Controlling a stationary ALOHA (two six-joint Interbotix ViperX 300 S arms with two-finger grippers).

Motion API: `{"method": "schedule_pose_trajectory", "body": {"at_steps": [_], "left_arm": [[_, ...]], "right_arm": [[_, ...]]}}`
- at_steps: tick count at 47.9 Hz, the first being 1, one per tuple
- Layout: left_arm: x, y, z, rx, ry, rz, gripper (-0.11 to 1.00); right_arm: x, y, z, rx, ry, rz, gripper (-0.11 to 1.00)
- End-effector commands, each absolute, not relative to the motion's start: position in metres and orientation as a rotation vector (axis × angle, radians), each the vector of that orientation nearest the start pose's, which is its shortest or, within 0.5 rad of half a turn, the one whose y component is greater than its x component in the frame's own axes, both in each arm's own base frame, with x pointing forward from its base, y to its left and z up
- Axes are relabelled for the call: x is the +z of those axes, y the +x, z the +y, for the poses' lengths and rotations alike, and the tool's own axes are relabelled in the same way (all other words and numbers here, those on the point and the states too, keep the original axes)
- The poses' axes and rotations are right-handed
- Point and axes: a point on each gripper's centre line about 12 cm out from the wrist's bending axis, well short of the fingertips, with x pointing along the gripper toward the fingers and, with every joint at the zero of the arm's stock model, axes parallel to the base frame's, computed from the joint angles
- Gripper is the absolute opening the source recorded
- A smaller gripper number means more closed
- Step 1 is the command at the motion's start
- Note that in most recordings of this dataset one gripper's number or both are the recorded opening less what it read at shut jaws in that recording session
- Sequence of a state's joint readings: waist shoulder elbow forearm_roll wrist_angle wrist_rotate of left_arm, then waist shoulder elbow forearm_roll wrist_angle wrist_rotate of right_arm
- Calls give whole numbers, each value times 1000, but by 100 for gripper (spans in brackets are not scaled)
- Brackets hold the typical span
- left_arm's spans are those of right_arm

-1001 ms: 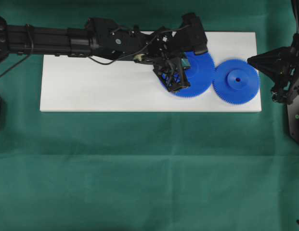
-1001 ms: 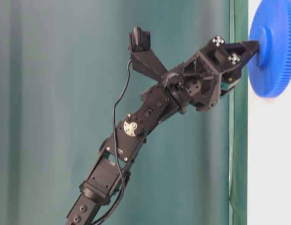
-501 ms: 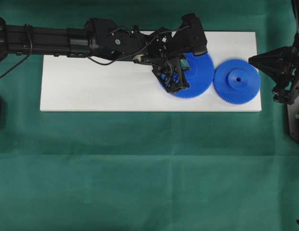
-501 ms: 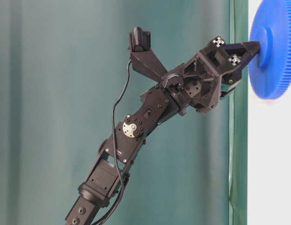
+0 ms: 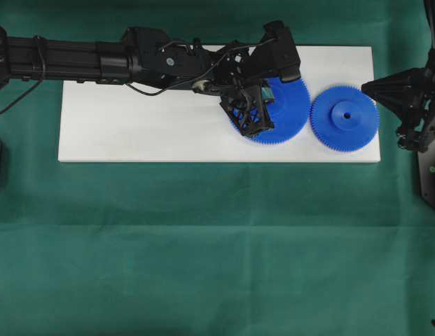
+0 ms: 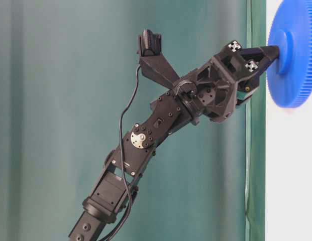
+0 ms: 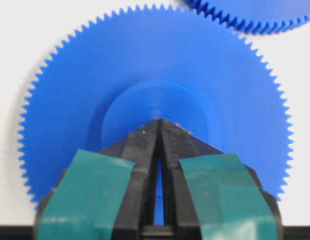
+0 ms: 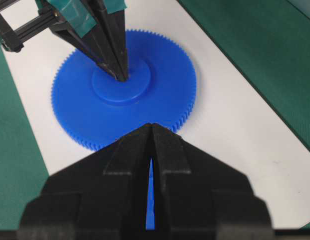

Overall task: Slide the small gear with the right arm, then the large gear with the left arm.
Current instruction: 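Slide the large blue gear back left with the left gripper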

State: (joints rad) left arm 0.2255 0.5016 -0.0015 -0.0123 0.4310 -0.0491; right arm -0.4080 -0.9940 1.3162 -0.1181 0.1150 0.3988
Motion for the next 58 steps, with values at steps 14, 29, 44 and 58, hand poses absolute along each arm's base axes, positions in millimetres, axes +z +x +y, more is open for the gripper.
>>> {"method": "schedule_pose_trajectory", "body": {"at_steps": [14, 29, 44, 58], "left_arm": [[137, 518, 112, 221, -157, 906, 0], [137, 514, 112, 223, -158, 912, 0], [138, 482, 110, 233, -169, 951, 0], [133, 417, 113, 273, -204, 1021, 0]], "right_arm": [[199, 159, -71, -472, 356, 362, 51], [199, 159, -70, -471, 357, 362, 51], [199, 160, -70, -469, 357, 362, 51], [203, 162, -68, -451, 358, 353, 51]]}}
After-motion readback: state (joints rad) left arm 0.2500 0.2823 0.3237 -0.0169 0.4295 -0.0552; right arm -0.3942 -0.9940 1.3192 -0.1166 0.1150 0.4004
